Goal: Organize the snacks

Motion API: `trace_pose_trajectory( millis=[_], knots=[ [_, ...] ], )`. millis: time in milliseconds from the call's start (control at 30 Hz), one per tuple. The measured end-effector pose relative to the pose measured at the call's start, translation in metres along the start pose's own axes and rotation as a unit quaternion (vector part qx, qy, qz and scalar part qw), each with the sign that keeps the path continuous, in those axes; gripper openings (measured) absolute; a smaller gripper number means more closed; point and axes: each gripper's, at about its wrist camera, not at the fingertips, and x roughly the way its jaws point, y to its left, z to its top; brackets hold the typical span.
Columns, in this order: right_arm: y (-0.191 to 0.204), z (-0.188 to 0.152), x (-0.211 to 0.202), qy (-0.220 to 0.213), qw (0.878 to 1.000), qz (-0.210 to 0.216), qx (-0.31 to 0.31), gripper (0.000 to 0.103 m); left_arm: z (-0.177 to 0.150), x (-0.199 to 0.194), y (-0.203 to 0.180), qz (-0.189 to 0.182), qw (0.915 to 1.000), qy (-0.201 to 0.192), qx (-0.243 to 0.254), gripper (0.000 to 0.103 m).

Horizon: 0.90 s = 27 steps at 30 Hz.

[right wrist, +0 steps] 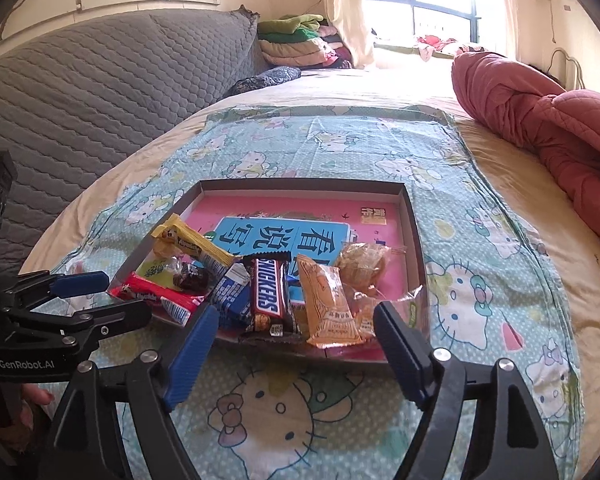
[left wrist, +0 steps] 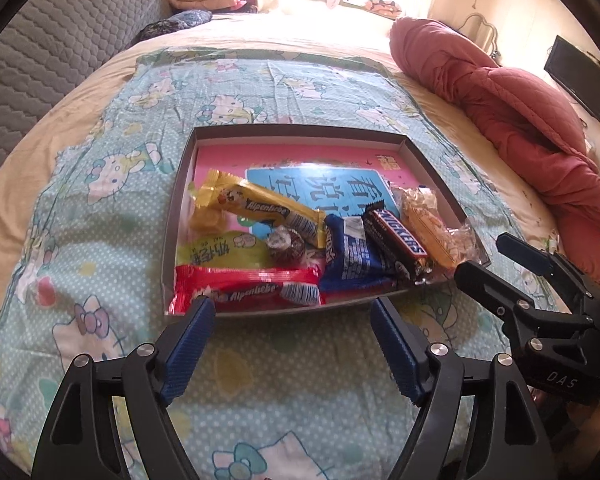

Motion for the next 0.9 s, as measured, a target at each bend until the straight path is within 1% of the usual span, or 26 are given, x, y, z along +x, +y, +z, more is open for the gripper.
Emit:
trace_pose_trajectory(
  millis=[33, 133, 267, 367, 433, 500, 600, 733, 900],
  knots=[
    [-0.001, -0.003, -0.005, 0.004, 1.0, -0.001, 0.007, 0.087, -0.004, -0.002, -0.001, -0.001, 1.0, 0.004, -0.002, 0.081],
    [-0.004, -0.015, -0.017, 0.015, 0.999, 0.008, 0.035, 0.09, -0.017, -0.009, -0.007, 0.0, 0.9999, 0.013, 0.0, 0.081],
    [-0.004, -0.031, -0.027, 0.037, 0.998, 0.004, 0.049, 0.091, -0.033, -0.019, -0.015, -0.001, 0.9997, 0.024, 0.004, 0.081],
    [-0.002, -0.041, -0.034, 0.046, 0.998, -0.002, 0.051, 0.091, -0.042, -0.026, -0.019, 0.006, 0.9996, 0.026, 0.007, 0.081],
    [0.001, -0.045, -0.038, 0.046, 0.998, -0.002, 0.049, 0.091, -0.046, -0.031, -0.021, 0.01, 0.9995, 0.027, 0.009, 0.081],
    [0.006, -0.047, -0.042, 0.046, 0.998, -0.001, 0.04, 0.091, -0.049, -0.036, -0.022, 0.023, 0.9993, 0.025, 0.014, 0.081],
    [0.012, -0.05, -0.049, 0.039, 0.998, 0.015, 0.043, 0.092, -0.051, -0.043, -0.022, 0.03, 0.9992, 0.022, 0.015, 0.081],
    [0.018, -0.052, -0.058, 0.029, 0.999, 0.01, 0.04, 0.095, -0.052, -0.051, -0.021, 0.042, 0.9989, 0.013, 0.012, 0.081],
    [0.02, -0.051, -0.067, 0.014, 0.999, -0.004, 0.036, 0.096, -0.055, -0.054, -0.019, 0.041, 0.9991, 0.014, 0.006, 0.081]
  ],
)
